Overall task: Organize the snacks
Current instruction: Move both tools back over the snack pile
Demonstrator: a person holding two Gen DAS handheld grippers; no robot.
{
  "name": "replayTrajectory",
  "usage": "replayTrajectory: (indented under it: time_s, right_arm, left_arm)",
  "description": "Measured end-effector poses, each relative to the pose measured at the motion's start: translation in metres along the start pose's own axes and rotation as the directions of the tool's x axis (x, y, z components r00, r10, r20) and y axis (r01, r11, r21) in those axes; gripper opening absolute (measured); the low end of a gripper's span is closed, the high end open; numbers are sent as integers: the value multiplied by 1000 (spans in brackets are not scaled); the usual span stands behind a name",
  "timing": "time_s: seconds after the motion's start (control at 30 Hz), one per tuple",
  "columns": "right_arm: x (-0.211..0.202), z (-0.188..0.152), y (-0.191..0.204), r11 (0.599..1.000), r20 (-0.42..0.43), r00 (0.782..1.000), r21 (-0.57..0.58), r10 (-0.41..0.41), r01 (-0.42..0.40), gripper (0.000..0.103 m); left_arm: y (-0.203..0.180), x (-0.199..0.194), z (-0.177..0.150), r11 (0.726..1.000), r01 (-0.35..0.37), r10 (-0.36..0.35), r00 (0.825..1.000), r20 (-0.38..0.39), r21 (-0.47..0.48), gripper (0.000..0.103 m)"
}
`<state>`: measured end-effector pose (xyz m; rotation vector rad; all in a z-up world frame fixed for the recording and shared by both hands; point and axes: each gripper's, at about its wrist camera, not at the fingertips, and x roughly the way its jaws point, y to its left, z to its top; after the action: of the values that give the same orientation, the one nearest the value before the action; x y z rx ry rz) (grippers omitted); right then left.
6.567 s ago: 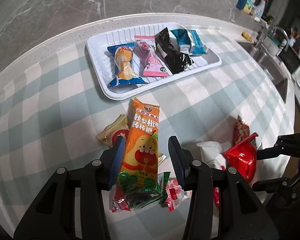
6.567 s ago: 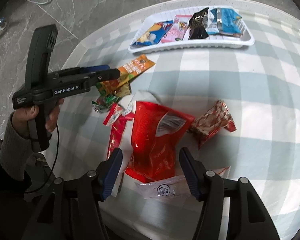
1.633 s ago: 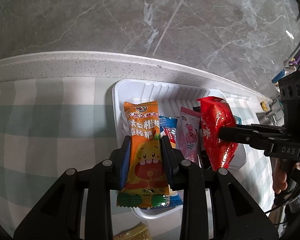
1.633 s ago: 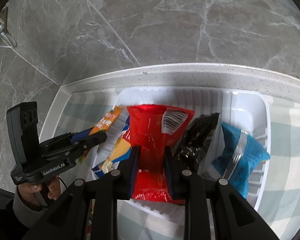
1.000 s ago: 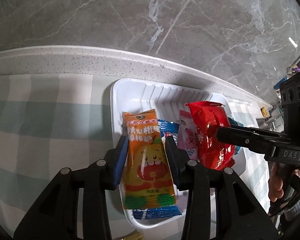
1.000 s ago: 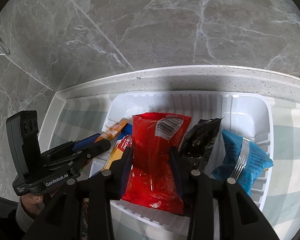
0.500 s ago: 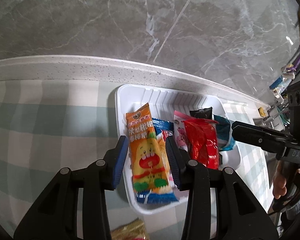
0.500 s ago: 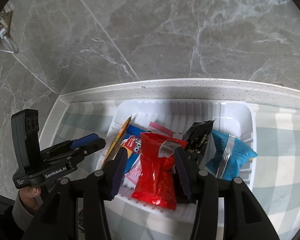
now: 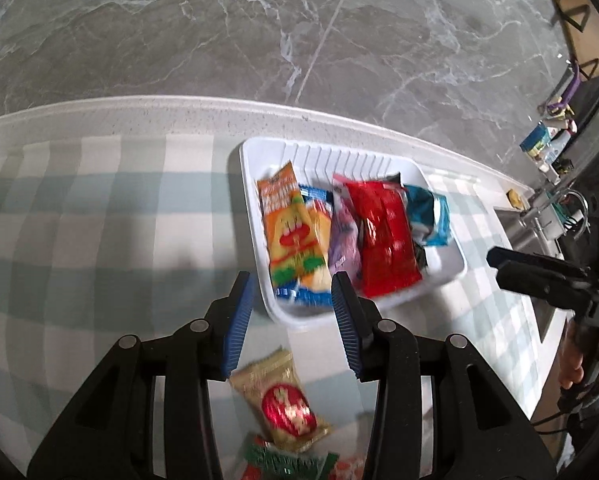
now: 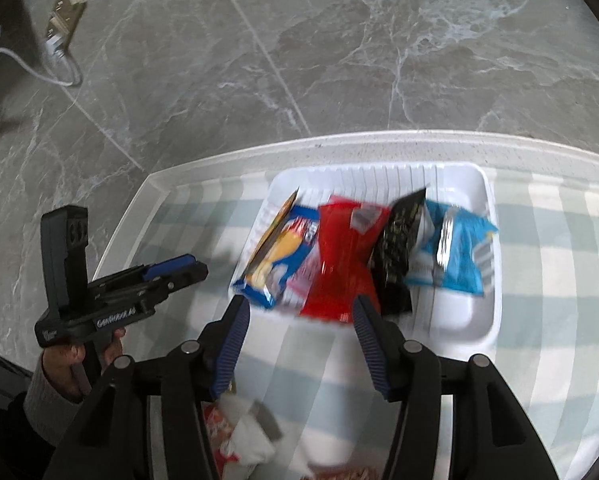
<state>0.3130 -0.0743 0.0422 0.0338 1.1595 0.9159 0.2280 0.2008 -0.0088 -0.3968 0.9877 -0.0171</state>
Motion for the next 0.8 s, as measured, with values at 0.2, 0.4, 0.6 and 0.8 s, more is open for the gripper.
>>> replayTrajectory:
  time_s: [0.2,0.4,0.6,0.8]
  right_arm:
    - [-15,-41,3,1000,12,1000,14,-27,27,57]
    - [-29,-83,0,999,10,999,45,-31,31,63]
    - [-33,-115,2,998,-12,999,55,-30,31,63]
    - [-26,-136,16,999,-46,999,39,-7,9,63]
  left_arm:
    - [-7,-11,-23,1000,-3,3,1000,-2,23,39]
    - [-13,-18,-46,997,-24,27,999,-38,74,39]
    - [-17,-31,-61,994,-26,30,999,-28,107,39]
    - [-16,-35,-77,991,-40,47,998,-49,131,39]
